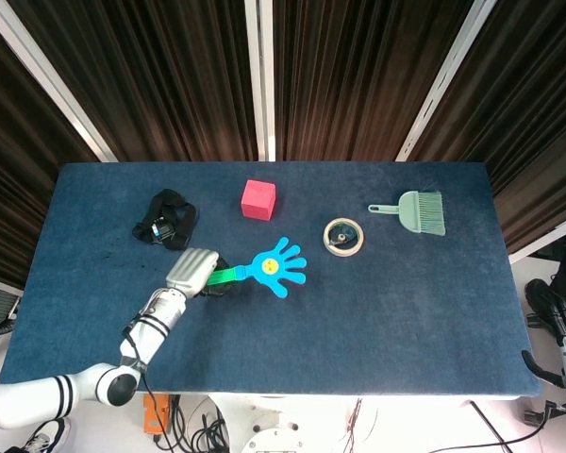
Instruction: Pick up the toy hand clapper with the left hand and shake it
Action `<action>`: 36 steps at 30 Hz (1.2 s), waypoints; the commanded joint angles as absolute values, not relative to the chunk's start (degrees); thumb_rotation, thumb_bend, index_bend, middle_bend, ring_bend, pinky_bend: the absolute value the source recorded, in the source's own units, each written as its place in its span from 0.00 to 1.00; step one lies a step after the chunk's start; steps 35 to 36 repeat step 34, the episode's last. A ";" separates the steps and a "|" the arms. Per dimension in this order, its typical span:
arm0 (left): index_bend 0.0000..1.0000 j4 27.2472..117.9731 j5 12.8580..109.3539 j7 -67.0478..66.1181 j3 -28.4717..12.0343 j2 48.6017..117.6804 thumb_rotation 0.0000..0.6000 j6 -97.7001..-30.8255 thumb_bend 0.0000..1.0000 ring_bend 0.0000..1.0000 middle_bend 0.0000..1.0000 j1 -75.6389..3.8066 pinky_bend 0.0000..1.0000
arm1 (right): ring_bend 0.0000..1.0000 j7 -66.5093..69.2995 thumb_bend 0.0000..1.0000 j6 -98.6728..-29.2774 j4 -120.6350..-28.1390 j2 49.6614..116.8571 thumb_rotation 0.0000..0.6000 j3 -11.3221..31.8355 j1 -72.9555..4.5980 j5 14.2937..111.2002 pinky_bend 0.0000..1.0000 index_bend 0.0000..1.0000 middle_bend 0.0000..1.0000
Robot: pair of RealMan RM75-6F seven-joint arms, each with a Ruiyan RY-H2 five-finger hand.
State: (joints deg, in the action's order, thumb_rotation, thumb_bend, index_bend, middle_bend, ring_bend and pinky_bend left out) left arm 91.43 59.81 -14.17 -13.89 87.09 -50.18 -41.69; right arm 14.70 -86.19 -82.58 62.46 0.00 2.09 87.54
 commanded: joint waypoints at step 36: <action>0.00 79.28 86.81 4.60 3.56 71.22 0.84 -89.45 0.17 0.00 0.00 -9.76 0.00 | 0.00 7.92 0.21 -87.90 -87.38 63.34 1.00 0.41 1.00 90.20 0.00 0.00 0.00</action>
